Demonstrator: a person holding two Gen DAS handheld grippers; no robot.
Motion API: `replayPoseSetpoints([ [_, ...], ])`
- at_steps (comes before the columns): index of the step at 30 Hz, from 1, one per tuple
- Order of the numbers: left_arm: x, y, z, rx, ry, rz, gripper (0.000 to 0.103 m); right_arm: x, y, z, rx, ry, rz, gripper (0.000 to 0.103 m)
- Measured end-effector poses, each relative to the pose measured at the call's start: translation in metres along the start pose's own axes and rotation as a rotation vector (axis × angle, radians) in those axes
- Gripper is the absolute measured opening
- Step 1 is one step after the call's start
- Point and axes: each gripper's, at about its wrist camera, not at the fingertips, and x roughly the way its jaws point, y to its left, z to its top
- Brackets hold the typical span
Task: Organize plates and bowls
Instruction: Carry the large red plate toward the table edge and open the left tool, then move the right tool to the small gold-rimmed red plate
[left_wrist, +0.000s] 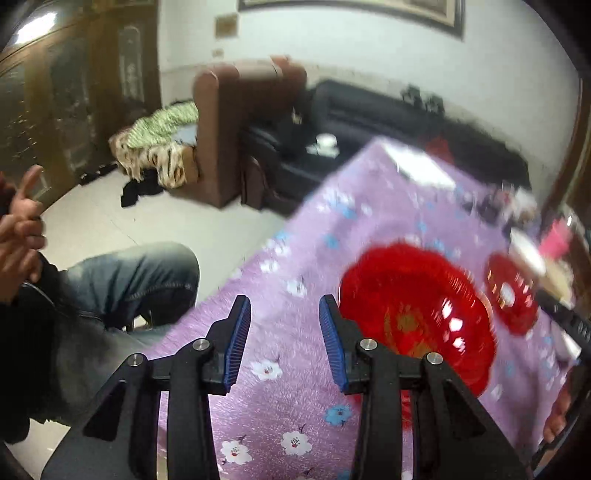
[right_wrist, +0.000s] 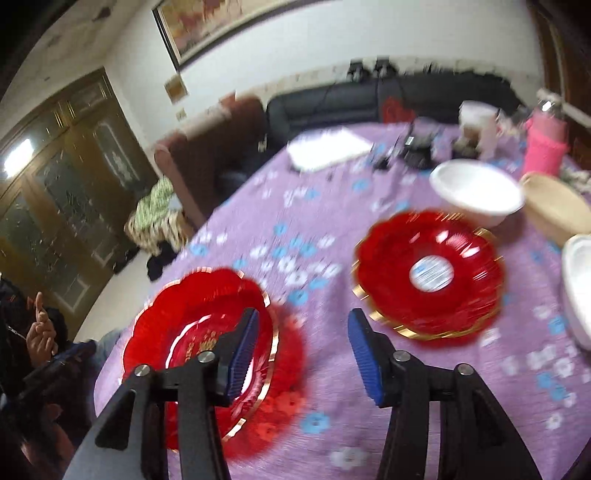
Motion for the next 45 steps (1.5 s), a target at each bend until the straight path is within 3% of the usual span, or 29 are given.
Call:
replayPoseSetpoints([
  [2, -0.014, -0.002, 0.004, -0.027, -0.041, -0.028, 0.037, -0.017, -0.010, 0.001, 0.014, -0.059, 0.001, 0.057],
  [4, -0.030, -0.015, 0.007, -0.033, -0.091, -0.072, 0.046, -0.035, -0.019, -0.001, 0.025, -0.103, 0.013, 0.059],
  [6, -0.041, -0.033, 0.008, -0.027, -0.134, -0.090, 0.081, -0.049, -0.026, -0.004, 0.028, -0.130, 0.006, 0.062],
  [7, -0.046, -0.044, 0.007, -0.018, -0.166, -0.101, 0.084, -0.055, -0.030, -0.005, 0.027, -0.138, 0.000, 0.064],
  [9, -0.054, -0.069, 0.004, 0.020, -0.205, -0.135, 0.084, -0.066, -0.037, -0.006, 0.022, -0.147, -0.023, 0.064],
  [15, -0.056, -0.137, -0.006, 0.150, -0.190, -0.173, 0.084, -0.097, -0.079, -0.019, 0.073, -0.180, -0.074, 0.065],
  [19, -0.051, -0.172, -0.016, 0.177, -0.176, -0.231, 0.084, -0.115, -0.111, -0.022, 0.115, -0.193, -0.108, 0.065],
  [21, -0.048, -0.188, -0.025, 0.171, -0.210, -0.245, 0.084, -0.124, -0.128, -0.022, 0.137, -0.202, -0.121, 0.065],
  [28, -0.019, -0.247, -0.062, 0.227, -0.328, -0.233, 0.084, -0.136, -0.161, -0.030, 0.159, -0.221, -0.162, 0.066],
  [36, 0.001, -0.287, -0.087, 0.363, -0.343, -0.220, 0.084, -0.128, -0.187, -0.035, 0.198, -0.203, -0.158, 0.066],
  [39, 0.004, -0.292, -0.089, 0.377, -0.318, -0.210, 0.084, -0.121, -0.190, -0.034, 0.196, -0.200, -0.160, 0.066],
  [45, 0.028, -0.291, -0.088, 0.350, -0.186, -0.160, 0.084, -0.105, -0.195, -0.031, 0.203, -0.186, -0.152, 0.066],
])
